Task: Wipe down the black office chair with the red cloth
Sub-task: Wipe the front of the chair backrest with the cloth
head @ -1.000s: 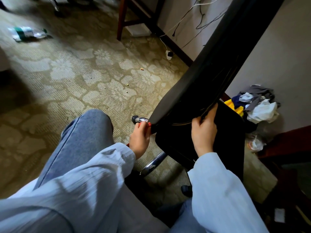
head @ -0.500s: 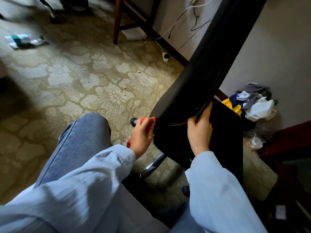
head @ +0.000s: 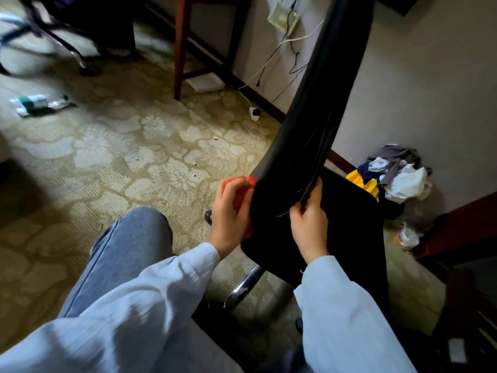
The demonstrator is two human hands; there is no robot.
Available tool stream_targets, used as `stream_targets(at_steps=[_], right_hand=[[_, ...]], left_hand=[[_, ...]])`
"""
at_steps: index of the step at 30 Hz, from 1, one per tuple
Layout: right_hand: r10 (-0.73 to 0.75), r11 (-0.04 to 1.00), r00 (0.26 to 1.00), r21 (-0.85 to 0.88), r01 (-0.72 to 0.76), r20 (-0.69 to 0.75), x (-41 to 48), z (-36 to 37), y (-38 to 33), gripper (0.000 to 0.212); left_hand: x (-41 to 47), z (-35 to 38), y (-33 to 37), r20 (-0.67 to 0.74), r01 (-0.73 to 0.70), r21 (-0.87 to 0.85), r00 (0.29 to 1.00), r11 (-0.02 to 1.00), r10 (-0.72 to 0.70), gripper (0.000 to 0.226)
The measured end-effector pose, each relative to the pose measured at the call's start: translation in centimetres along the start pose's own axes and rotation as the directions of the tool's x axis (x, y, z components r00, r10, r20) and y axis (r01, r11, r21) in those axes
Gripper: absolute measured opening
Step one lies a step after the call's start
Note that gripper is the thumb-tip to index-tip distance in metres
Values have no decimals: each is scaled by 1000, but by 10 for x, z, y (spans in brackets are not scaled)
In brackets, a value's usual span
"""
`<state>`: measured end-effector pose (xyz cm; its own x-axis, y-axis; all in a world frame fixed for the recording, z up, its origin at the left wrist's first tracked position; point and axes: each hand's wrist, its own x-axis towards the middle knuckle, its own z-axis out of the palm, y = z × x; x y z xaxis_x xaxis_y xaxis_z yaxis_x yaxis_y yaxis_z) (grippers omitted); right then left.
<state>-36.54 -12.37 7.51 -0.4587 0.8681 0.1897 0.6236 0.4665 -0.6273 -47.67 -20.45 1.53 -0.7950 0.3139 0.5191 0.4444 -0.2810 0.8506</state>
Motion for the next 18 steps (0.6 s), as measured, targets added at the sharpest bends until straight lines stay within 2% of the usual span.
stream_targets(at_steps=[2,5,8,11,14,18], right_hand=[[-2,1000,1000,-11,2,16,0,-1,0,65],[-15,1000,999,8,14,33,2,-3,0,63],[-6,1000,1000,2,6,25,1,-3,1,62],[-28,1000,999,15,27,33,0,-3,2,65],[-39,999,998,23,38,41,0,-4,5,67],[-55,997,994,60,50,93,0,-12,7,69]], left_hand=[[24,7,24,-33,-146,-35,989,989,145,18],[45,20,47,-5,-254,1,967,967,254,19],[39,22,38,102,-274,87,959,958,265,38],[23,15,20,203,-204,158,964,966,170,49],[17,7,27,170,-121,68,980,990,108,46],[32,-7,59,33,-242,21,970,970,241,39]])
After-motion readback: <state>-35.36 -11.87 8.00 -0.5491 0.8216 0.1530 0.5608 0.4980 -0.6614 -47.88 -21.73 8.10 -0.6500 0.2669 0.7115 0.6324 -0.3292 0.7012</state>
